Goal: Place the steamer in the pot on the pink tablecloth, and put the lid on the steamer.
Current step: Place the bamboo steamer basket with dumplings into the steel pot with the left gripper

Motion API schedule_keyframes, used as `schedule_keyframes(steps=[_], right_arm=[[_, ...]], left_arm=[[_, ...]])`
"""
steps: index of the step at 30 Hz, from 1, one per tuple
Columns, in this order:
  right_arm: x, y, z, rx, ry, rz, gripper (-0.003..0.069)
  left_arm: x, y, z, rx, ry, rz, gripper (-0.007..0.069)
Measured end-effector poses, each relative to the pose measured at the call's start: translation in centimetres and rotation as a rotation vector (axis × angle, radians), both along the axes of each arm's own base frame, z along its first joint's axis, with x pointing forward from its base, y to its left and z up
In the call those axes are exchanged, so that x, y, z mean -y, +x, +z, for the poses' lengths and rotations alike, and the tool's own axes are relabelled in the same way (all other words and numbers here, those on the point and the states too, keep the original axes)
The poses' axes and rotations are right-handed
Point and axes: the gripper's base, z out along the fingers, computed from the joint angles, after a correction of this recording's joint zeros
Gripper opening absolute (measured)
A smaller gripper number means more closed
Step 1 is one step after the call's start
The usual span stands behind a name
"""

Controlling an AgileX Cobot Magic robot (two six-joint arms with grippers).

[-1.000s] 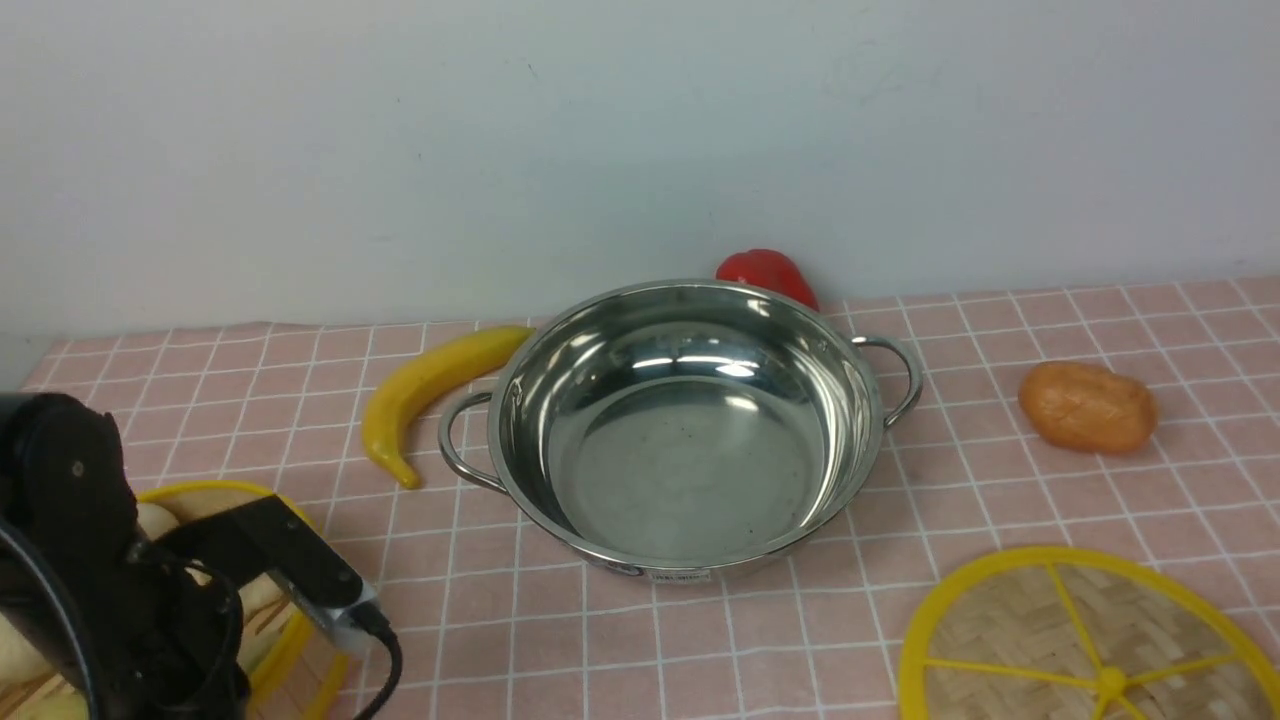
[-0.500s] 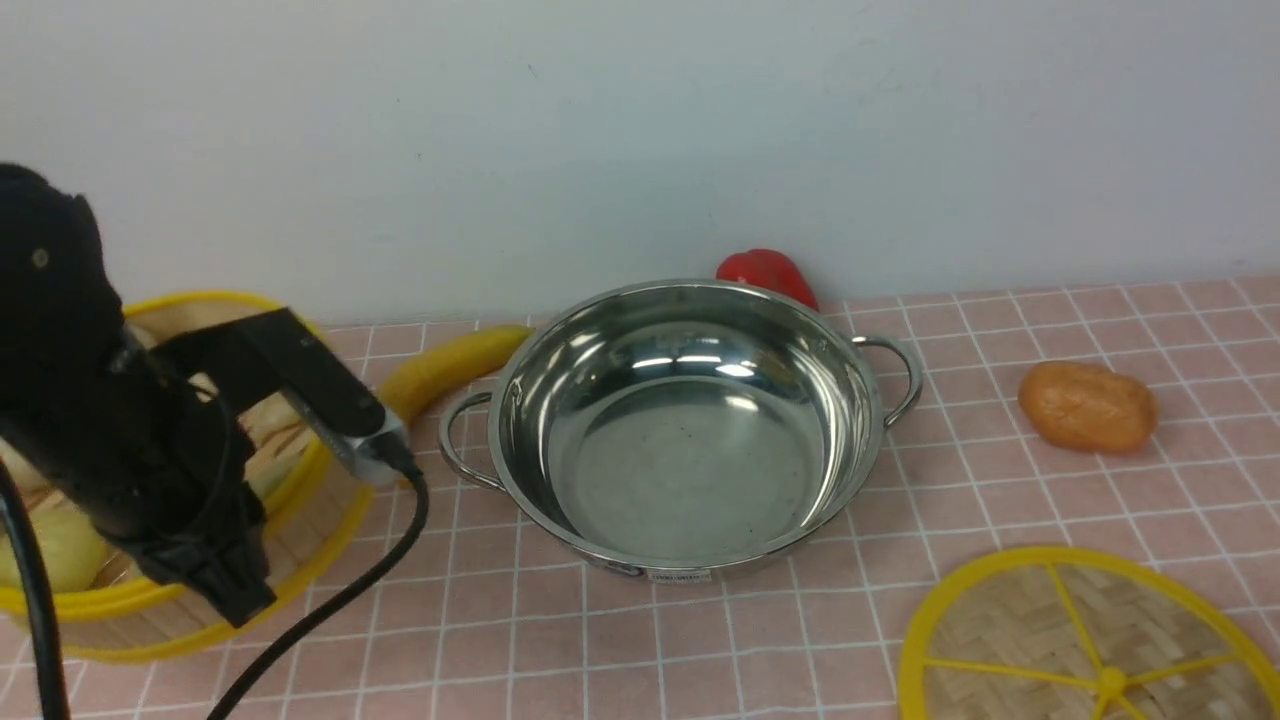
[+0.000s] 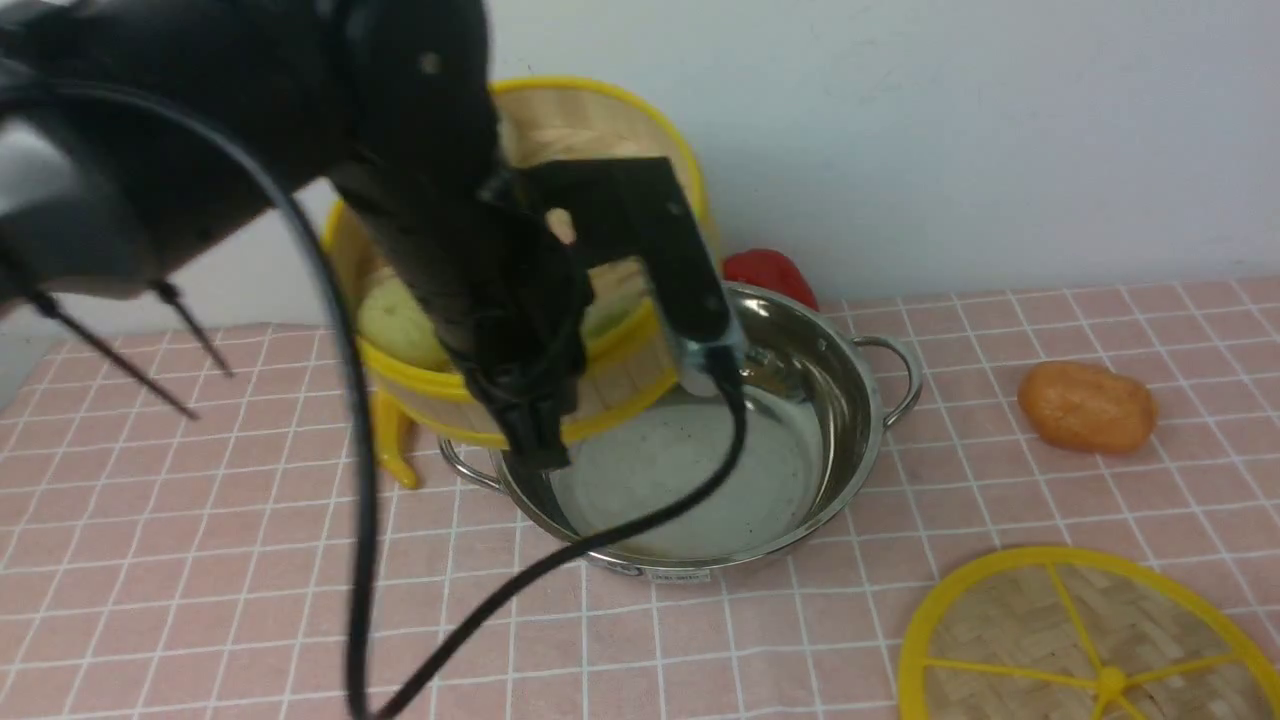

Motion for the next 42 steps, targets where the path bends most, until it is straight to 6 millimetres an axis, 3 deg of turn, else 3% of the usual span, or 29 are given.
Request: schedule_keyframes(steps=[4, 9, 25, 37, 42], right_arm=[[0.0, 0.0, 0.0, 0.000, 0.000, 0.000, 0.0242], [0.0, 0.0, 0.0, 0.000, 0.000, 0.000, 0.0242], [0.0, 0.0, 0.0, 0.000, 0.000, 0.000, 0.0242], [0.0, 0.0, 0.0, 0.000, 0.000, 0.000, 0.0242], [0.0, 0.0, 0.0, 0.000, 0.000, 0.000, 0.0242]], left_arm=[[2.5, 0.9, -2.7, -0.048, 0.050, -0.090, 0.0043], [4.0, 1.9, -5.7, -0.085, 0.081, -0.153, 0.0043], [5.8, 4.1, -11.9, -0.119, 0.102, -0.193, 0.0043], [6.0, 4.3, -13.1, -0.141, 0.110, -0.179, 0.0057], [5.9, 4.3, -13.1, -0.141, 0.110, -0.158, 0.0216]])
